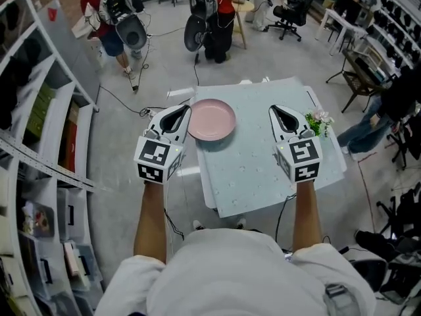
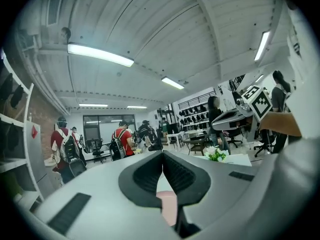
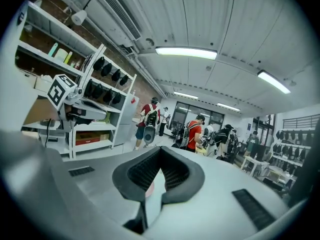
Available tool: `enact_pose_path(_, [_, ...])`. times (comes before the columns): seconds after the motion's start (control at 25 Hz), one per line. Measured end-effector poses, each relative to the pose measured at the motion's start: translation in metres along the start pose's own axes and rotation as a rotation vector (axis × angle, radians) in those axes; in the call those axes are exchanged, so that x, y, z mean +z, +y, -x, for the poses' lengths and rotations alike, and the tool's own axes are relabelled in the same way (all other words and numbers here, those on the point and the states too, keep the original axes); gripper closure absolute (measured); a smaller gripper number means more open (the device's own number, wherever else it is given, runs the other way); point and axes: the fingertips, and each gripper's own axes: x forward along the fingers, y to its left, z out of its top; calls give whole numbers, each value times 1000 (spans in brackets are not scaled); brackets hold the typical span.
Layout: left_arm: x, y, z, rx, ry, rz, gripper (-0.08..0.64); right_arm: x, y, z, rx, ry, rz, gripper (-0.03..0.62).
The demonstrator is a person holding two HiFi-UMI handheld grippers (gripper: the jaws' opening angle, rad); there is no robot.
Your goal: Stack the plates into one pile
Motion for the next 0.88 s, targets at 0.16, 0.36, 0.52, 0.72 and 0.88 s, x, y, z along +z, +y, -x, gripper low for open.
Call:
enact_pose_path(0.16, [18,-6,3,12,-28,-30,541,11,-4,13,3,-31,-1,580])
enact_pose_path(0.36, [27,-10,6,18,-43,-45,540,18,-6,19,-1,-40,17,580])
enact_pose_path(0.52, [28,-11,6,19,-45,-48,541,17,-8,18,-3,-39,20,580])
enact_pose_path(0.72, [25,-10,10,19,-47,-53,541,11,-5,13,-2,-31,14,580])
enact_pose_path(0.88, [20,-8,12,19,-41,-50,541,11,-3,12,-11,-29,20,580])
